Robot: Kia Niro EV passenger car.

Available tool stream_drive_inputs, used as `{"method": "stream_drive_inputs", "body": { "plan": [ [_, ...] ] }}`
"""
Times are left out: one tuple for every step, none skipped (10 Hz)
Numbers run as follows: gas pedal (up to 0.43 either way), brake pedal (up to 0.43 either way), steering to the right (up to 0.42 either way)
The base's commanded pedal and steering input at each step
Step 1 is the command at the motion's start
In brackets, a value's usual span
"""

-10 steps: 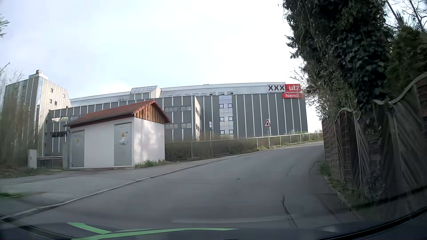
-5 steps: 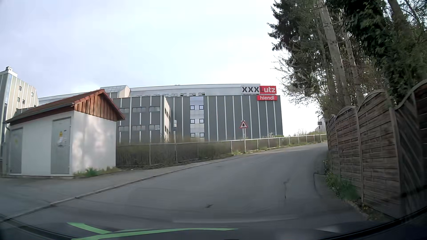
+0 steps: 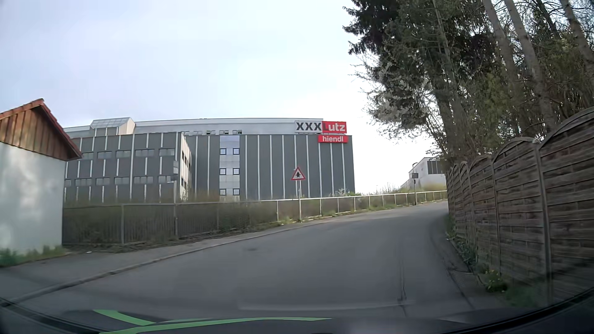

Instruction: Follow the waypoints while adhering to traffic rules and regulations

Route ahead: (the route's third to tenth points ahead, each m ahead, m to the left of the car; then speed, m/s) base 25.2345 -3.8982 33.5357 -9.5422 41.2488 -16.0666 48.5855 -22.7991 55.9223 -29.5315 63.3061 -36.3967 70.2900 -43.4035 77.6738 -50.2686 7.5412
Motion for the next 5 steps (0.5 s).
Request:
{"method": "stream_drive_inputs", "body": {
  "plan": [
    [0.228,0.000,0.131],
    [0.228,0.000,0.131],
    [0.228,0.000,0.129],
    [0.228,0.000,0.128],
    [0.228,0.000,0.126]
  ]
}}
